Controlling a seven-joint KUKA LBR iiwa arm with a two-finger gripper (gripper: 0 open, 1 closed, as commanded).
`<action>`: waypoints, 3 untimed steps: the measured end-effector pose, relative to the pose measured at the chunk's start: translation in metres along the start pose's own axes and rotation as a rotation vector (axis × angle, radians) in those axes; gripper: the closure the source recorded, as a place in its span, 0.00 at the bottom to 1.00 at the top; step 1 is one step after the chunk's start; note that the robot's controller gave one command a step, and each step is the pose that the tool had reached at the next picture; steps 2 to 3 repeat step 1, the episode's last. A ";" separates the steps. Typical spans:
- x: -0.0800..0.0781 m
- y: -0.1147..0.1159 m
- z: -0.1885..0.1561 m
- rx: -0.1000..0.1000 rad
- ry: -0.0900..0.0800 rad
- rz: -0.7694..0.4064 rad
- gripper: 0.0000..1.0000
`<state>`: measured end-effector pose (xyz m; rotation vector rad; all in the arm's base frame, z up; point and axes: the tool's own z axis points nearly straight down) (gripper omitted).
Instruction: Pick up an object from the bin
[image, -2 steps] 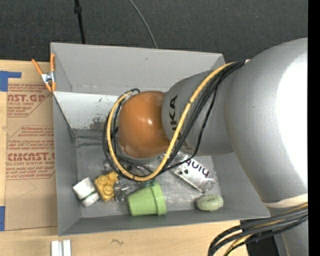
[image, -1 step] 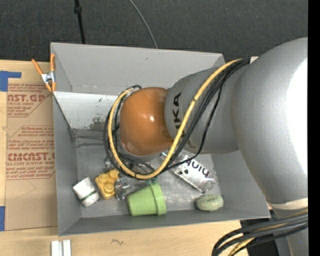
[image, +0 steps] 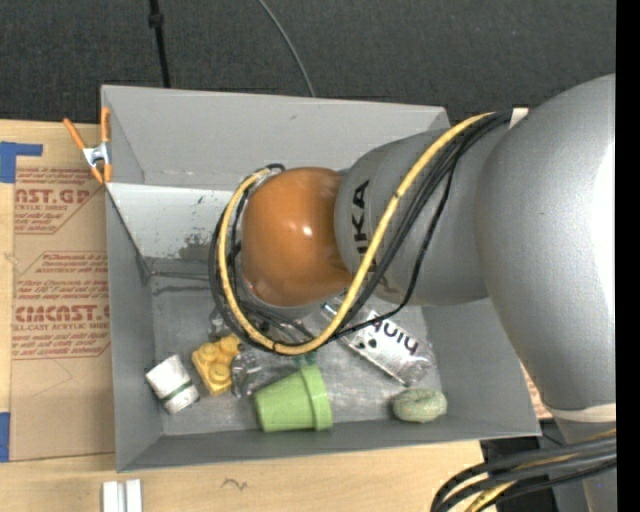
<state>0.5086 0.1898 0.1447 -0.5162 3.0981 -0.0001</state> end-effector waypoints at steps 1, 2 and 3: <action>0.000 0.000 -0.011 0.000 0.000 0.000 1.00; 0.000 0.000 -0.011 0.000 0.000 0.000 1.00; 0.000 0.000 -0.011 0.000 0.000 0.000 1.00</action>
Offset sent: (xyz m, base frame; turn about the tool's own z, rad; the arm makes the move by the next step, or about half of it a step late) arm -0.0002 0.0001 0.0550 0.0000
